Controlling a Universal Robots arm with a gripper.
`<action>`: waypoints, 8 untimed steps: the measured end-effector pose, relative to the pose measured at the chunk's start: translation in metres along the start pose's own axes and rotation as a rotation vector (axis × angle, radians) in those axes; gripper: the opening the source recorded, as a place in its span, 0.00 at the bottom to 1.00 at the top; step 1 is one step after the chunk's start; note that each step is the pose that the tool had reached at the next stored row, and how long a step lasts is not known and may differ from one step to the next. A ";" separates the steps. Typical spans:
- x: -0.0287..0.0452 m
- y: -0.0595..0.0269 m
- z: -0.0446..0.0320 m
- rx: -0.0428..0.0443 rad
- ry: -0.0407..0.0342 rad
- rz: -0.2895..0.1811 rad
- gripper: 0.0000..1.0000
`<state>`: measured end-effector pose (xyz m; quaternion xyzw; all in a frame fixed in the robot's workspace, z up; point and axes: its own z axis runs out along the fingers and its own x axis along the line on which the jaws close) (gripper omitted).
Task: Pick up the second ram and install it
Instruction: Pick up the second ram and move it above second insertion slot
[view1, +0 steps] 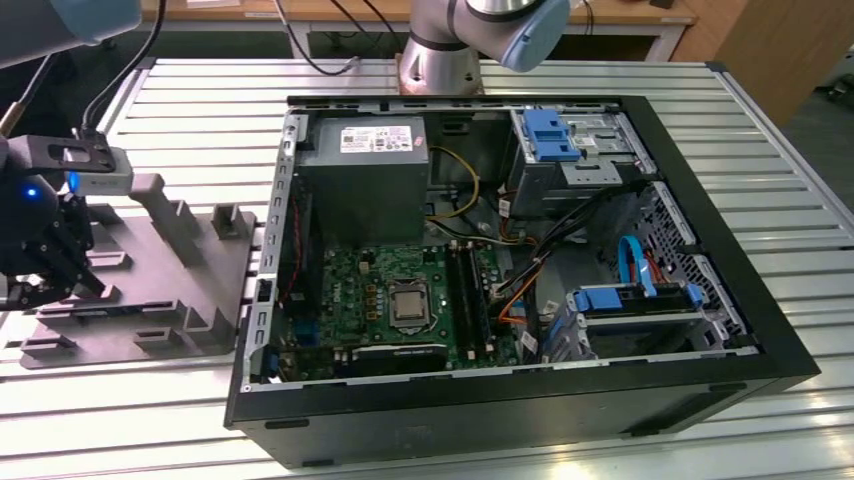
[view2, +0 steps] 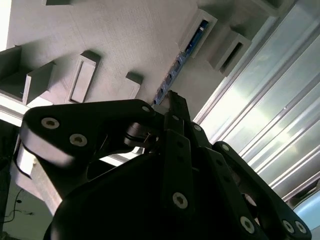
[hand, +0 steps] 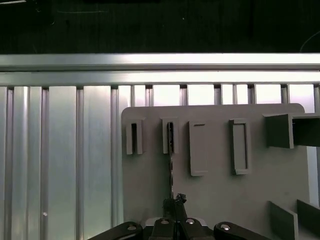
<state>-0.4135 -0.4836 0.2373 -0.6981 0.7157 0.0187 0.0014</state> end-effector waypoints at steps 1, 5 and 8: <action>0.0000 0.0000 0.0009 -0.0002 0.0002 -0.009 0.10; 0.0002 0.0001 0.0046 -0.0007 0.0007 -0.026 0.10; 0.0003 0.0002 0.0078 -0.0009 0.0008 -0.029 0.10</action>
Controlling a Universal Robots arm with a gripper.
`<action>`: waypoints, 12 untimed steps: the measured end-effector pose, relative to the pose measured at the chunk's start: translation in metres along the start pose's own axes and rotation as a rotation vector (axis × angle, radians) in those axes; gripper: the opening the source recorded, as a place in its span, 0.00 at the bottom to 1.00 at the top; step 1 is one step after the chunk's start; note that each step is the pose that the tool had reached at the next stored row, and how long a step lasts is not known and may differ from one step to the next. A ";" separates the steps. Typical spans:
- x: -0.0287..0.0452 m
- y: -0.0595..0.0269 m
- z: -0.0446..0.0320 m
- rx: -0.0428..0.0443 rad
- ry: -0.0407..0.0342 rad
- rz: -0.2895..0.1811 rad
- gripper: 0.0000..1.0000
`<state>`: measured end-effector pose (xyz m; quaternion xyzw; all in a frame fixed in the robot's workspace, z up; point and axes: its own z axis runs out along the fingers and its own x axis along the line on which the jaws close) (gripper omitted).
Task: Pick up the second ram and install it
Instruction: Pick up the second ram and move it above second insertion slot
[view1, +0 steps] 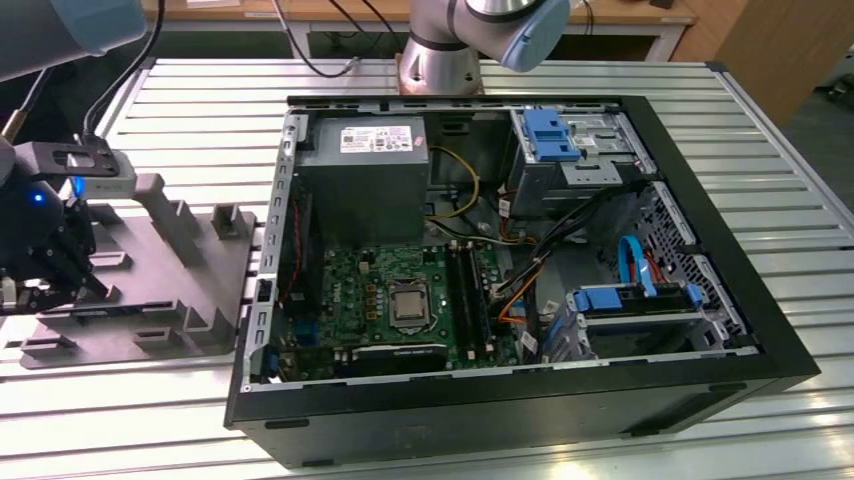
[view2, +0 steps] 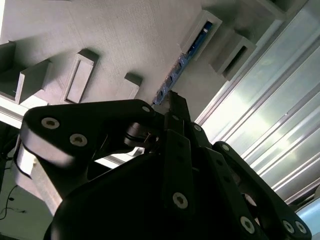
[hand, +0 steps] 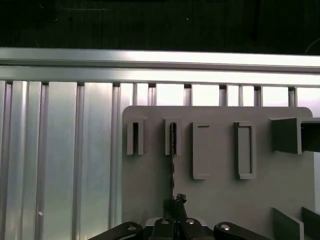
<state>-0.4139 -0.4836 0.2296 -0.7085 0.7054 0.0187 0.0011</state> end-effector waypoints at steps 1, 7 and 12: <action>0.0000 0.0000 0.0014 0.0000 0.0000 -0.001 0.10; 0.0002 0.0003 0.0064 0.0000 0.0000 -0.003 0.10; 0.0003 0.0009 0.0113 -0.0001 0.0001 -0.004 0.10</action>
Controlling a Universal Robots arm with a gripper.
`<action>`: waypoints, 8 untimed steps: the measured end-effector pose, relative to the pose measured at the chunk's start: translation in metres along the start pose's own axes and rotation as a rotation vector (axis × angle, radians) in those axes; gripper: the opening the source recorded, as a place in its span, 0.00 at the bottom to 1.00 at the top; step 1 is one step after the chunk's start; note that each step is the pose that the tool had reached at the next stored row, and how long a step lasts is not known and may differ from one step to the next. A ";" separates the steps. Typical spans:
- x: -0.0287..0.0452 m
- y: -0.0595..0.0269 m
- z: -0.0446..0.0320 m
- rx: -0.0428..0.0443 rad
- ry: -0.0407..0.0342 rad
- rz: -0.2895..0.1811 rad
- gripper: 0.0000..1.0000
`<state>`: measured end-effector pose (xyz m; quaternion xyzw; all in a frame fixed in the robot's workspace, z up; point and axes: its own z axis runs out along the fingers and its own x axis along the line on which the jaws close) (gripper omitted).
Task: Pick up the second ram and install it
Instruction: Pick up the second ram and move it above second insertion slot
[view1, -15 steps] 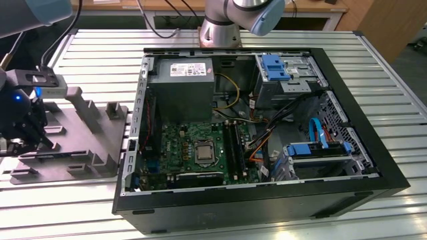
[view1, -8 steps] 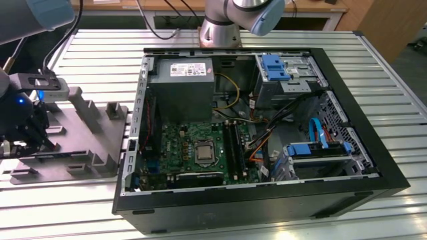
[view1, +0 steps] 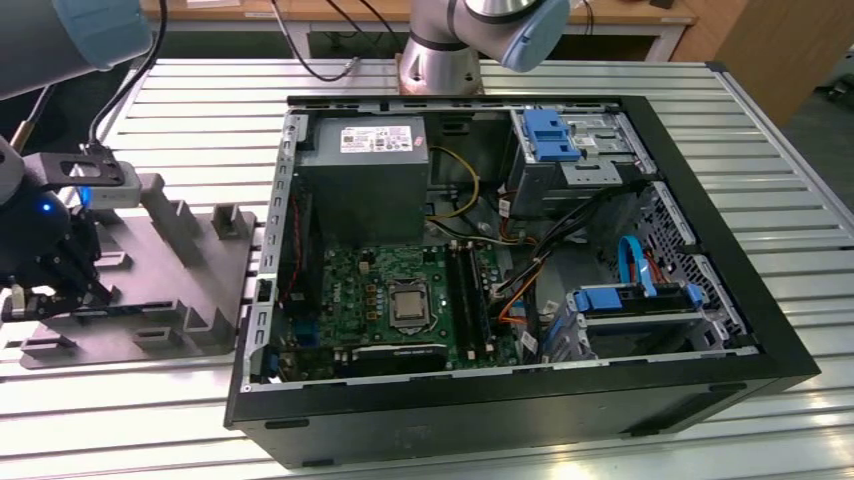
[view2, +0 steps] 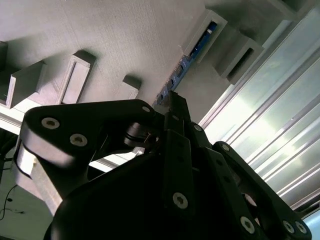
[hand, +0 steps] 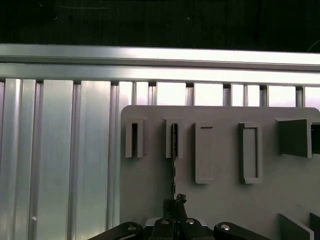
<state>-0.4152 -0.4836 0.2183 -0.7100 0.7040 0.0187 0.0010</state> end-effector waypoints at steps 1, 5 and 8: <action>0.0000 0.0001 0.0010 0.0000 0.0000 0.000 0.10; 0.0000 0.0003 0.0020 -0.0002 0.0001 -0.001 0.10; 0.0000 0.0016 0.0033 0.0001 -0.0001 -0.001 0.10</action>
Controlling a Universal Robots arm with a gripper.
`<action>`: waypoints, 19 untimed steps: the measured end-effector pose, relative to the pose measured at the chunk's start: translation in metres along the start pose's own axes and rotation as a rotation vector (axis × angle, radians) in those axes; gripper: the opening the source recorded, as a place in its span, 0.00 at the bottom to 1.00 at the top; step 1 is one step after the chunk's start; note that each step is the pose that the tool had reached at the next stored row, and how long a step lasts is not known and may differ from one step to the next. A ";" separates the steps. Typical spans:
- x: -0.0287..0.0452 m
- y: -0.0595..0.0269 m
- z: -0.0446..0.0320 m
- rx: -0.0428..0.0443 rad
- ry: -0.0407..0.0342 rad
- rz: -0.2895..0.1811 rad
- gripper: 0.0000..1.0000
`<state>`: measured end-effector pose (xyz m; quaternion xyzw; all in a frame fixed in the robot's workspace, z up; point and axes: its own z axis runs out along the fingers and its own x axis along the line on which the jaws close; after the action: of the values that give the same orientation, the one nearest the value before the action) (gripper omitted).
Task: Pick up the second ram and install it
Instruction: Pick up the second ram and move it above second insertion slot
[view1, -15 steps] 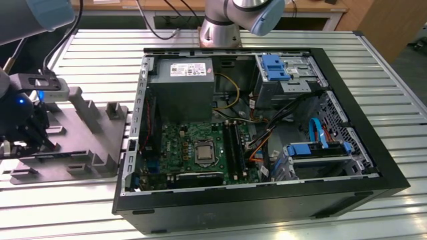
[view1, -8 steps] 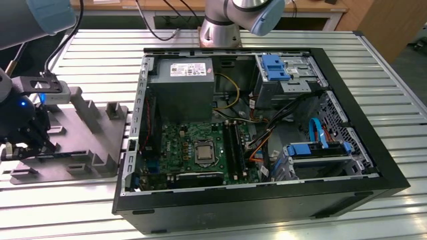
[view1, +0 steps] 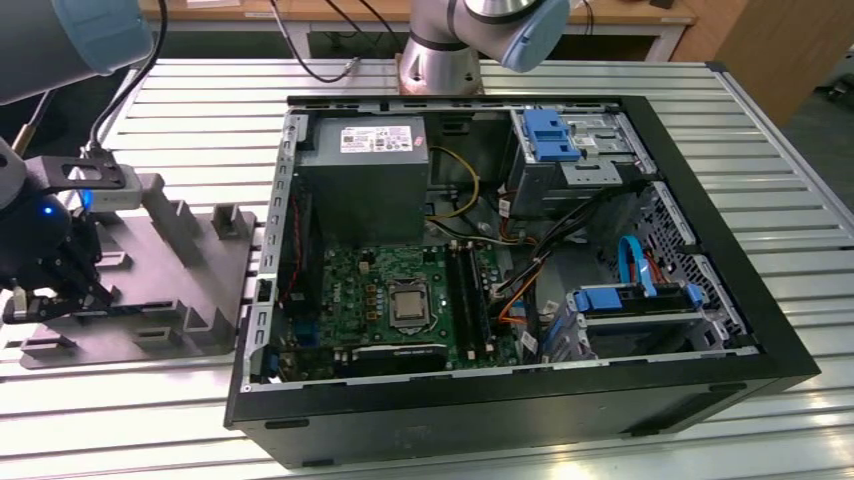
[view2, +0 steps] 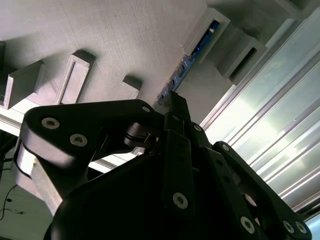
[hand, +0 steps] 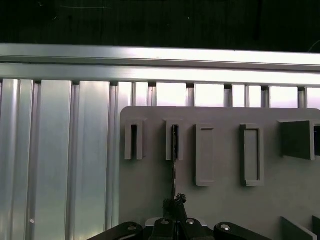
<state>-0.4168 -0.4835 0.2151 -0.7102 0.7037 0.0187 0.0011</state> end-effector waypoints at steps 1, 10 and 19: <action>0.0000 0.0007 0.0003 -0.0001 0.0000 0.000 0.10; 0.0000 0.0039 0.0015 -0.0001 0.0001 0.000 0.10; 0.0001 0.0039 0.0018 -0.0001 0.0001 0.000 0.29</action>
<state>-0.4208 -0.4836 0.2134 -0.7103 0.7037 0.0187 0.0010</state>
